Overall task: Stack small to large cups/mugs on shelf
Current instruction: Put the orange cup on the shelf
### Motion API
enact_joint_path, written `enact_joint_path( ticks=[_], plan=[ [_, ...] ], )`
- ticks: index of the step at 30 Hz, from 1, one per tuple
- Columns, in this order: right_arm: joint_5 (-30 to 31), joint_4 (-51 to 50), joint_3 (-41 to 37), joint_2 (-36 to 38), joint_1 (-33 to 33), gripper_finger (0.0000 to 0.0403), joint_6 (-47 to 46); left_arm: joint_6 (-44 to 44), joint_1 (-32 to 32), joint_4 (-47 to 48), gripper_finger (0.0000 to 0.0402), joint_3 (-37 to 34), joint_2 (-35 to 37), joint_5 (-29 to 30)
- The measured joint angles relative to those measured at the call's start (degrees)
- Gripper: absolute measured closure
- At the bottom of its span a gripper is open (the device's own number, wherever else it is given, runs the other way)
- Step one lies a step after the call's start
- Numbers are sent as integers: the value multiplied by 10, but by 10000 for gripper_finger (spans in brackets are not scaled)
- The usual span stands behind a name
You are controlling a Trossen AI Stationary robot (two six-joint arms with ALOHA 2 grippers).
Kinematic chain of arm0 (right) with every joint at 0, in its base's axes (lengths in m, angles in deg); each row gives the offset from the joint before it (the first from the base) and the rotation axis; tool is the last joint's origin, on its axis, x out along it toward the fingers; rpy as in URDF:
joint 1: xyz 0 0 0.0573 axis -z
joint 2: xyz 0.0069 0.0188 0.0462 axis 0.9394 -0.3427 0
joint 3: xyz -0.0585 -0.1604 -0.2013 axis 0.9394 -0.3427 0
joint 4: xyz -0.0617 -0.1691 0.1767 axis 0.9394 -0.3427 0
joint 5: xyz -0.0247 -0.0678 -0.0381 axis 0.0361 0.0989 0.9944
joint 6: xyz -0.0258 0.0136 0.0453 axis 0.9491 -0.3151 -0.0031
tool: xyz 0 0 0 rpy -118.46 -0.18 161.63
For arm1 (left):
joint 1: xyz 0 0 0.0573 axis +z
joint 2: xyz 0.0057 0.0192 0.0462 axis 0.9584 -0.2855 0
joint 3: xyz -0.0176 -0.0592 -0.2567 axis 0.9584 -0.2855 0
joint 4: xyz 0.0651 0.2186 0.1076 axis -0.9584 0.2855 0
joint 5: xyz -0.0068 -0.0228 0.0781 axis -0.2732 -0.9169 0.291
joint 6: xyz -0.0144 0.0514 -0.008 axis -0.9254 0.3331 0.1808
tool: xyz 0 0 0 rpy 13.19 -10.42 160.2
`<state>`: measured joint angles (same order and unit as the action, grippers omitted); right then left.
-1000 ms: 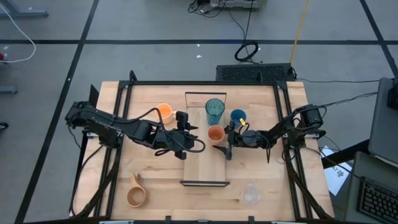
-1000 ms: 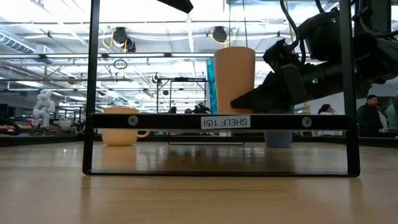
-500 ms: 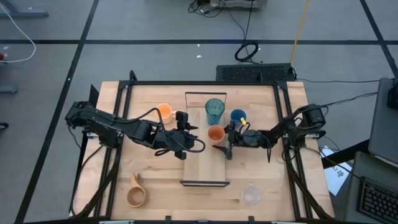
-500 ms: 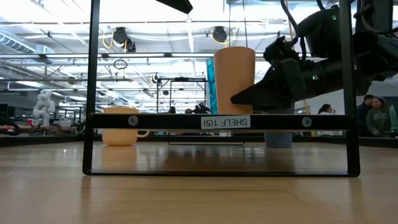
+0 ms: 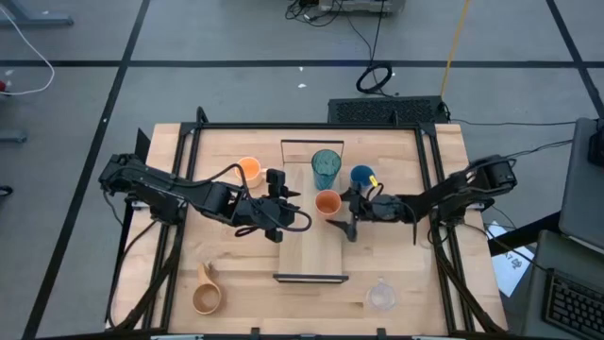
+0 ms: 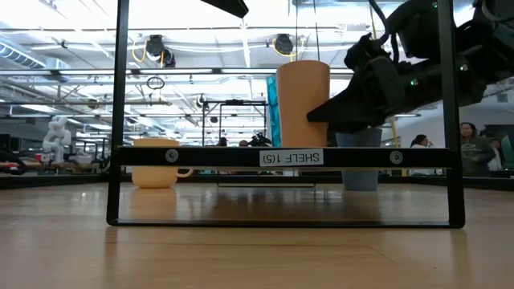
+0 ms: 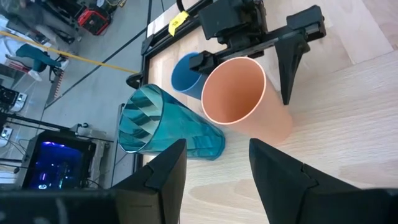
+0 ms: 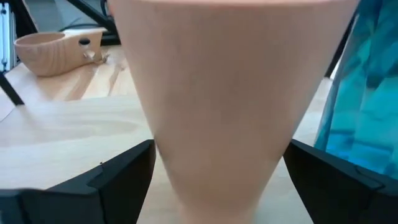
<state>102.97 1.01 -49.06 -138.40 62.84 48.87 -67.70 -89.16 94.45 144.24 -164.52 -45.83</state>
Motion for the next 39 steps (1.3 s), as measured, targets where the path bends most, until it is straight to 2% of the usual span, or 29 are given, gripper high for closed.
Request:
enact_joint_path(
  ticks=[16, 25, 28, 32, 39],
  plan=[
    [3, -154, 0, 104, -20, 57, -18, -5, -1, 4, 225, 0, 0, -1],
    [23, -321, 0, 189, -22, 57, -79, -21, -1, 22, 225, 0, 0, -2],
    [36, -337, 0, 191, -26, 62, -88, -26, -1, 26, 225, 0, 0, -2],
    [52, -325, 0, 177, -33, 90, -83, -28, -1, 26, 225, 0, 0, -2],
    [79, -250, 0, 135, -36, 174, -50, -29, -1, 22, 225, 0, 0, -2]
  ],
)
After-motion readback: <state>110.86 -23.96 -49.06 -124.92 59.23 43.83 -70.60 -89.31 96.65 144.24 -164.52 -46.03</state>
